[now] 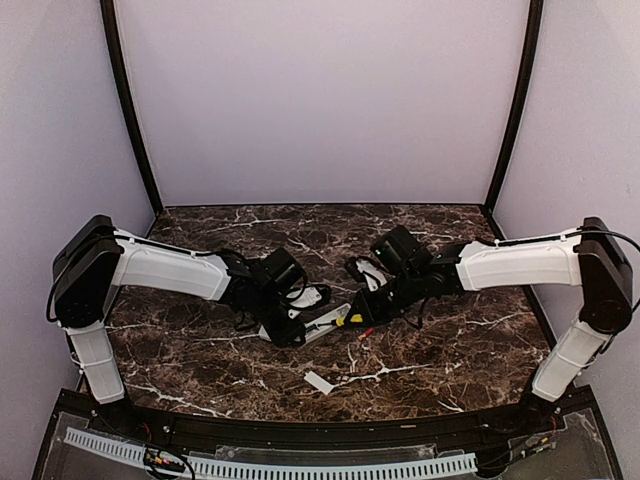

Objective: Unload the batteries from the remote control
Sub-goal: Remove the battery from the remote control without the battery cover.

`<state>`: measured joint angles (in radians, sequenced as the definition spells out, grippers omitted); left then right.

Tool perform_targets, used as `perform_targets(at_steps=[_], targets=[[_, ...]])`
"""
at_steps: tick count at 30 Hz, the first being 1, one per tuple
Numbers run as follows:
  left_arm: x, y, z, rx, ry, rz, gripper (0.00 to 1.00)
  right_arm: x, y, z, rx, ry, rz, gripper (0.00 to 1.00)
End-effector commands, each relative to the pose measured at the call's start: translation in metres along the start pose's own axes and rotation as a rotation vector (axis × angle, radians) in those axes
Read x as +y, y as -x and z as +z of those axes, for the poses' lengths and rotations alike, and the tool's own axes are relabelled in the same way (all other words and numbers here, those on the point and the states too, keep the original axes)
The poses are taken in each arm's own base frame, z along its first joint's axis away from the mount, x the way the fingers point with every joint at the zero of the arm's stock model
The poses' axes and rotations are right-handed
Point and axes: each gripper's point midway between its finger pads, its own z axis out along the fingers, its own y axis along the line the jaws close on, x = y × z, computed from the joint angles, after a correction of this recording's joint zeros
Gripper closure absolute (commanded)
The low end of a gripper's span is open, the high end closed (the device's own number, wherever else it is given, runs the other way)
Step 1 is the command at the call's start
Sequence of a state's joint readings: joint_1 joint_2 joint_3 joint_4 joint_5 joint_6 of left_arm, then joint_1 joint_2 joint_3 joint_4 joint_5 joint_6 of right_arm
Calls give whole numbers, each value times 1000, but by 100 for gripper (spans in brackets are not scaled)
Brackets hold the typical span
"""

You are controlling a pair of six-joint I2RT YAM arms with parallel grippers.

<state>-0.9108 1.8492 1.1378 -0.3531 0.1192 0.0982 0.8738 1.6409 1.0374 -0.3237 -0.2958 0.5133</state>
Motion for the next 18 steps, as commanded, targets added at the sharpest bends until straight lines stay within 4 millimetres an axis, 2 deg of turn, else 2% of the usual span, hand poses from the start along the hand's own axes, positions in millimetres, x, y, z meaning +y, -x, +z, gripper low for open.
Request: perform_targets(at_steps=[1, 18], targets=[[-16, -16, 14, 55, -46, 25, 80, -8, 1, -4, 3, -95, 0, 100], [-16, -15, 14, 55, -44, 28, 80, -5, -3, 11, 37, -105, -11, 100]])
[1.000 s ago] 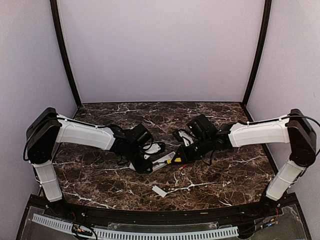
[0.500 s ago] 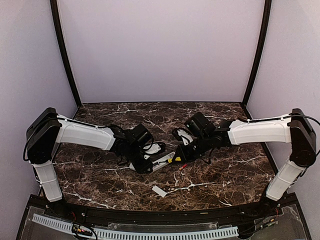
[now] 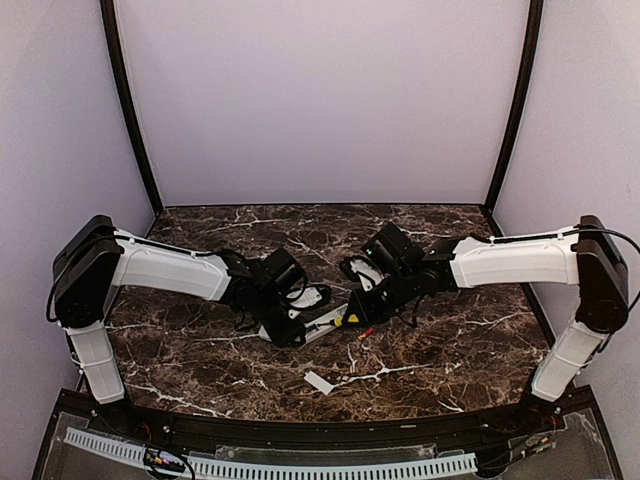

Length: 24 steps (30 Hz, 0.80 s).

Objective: Unload the batteries from the remote control
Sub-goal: Remove the battery from the remote control without the battery cover.

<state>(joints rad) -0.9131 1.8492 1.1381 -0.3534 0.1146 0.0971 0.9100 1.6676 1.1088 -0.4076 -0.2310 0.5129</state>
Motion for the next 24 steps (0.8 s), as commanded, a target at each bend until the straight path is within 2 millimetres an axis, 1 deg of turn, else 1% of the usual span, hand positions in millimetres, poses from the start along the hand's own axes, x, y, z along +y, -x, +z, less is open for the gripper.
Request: perform_targets(at_steps=[1, 10, 14, 18, 24], targets=[[-16, -15, 13, 53, -47, 27, 80, -11, -6, 12, 19, -45, 8, 100], [-15, -15, 13, 53, -45, 31, 80, -6, -3, 22, 17, -9, 4, 100], [-15, -16, 14, 55, -45, 33, 80, -8, -7, 25, 16, -6, 3, 100], [-15, -15, 13, 53, -47, 35, 80, -8, -6, 29, 3, 10, 8, 100], [-17, -16, 14, 53, -53, 38, 81, -6, 1, 31, -46, 101, 17, 100]])
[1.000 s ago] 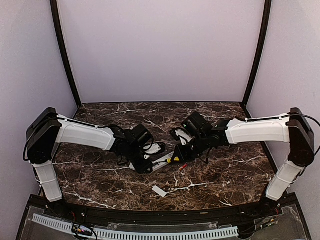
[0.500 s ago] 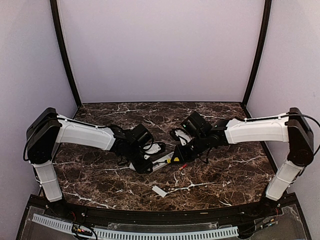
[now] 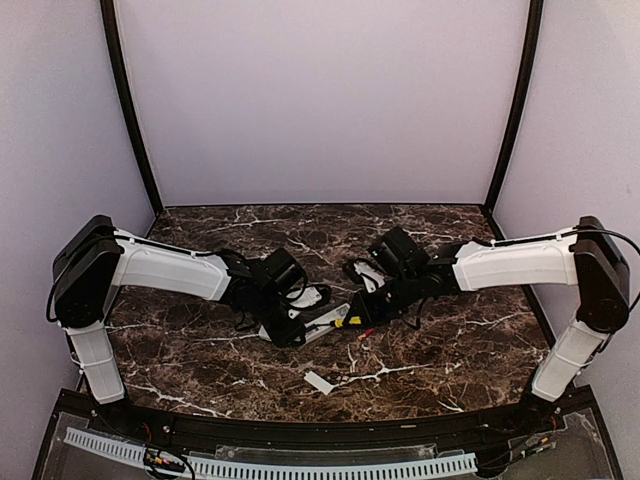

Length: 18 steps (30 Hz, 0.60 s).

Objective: Unload the batteries from the remote control
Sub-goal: Remove the battery from the remote control without the battery cover.

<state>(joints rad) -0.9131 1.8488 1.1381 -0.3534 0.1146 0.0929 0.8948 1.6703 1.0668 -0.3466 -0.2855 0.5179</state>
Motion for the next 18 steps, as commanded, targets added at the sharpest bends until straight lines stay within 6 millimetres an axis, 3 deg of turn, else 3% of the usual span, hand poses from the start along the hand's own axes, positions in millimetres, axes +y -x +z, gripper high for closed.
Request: perform_targets(at_steps=[1, 18], targets=[[-16, -16, 14, 53, -52, 43, 81, -7, 7, 24, -61, 73, 9, 100], [-15, -18, 16, 59, -43, 49, 82, 17, 19, 20, -107, 419, -17, 100]])
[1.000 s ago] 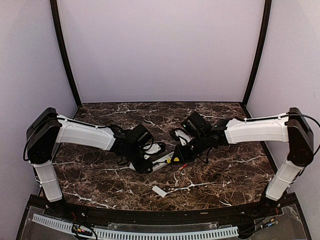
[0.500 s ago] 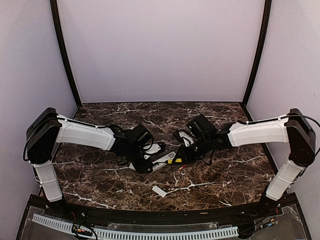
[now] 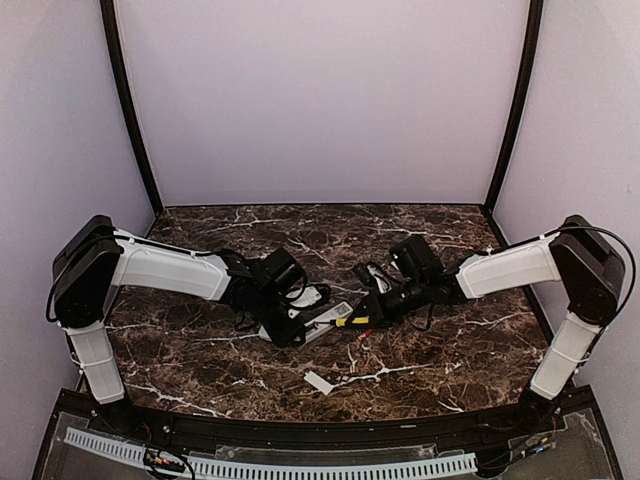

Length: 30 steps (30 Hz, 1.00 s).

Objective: Unload the batteries from the remote control
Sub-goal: Remove the battery from the remote control without the battery cover.

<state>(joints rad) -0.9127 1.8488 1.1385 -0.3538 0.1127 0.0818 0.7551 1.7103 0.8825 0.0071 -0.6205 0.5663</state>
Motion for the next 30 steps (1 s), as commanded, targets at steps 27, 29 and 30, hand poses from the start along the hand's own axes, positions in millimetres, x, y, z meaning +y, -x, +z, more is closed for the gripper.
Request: perform_targets(at_steps=[27, 29, 30], targets=[[-9, -12, 14, 58, -12, 13, 83, 42, 15, -28, -137, 68, -93, 100], [-9, -11, 13, 55, -12, 13, 83, 35, 15, -30, -145, 22, -83, 100], [-9, -11, 13, 53, -14, 13, 83, 31, 14, -30, -140, 0, -76, 100]])
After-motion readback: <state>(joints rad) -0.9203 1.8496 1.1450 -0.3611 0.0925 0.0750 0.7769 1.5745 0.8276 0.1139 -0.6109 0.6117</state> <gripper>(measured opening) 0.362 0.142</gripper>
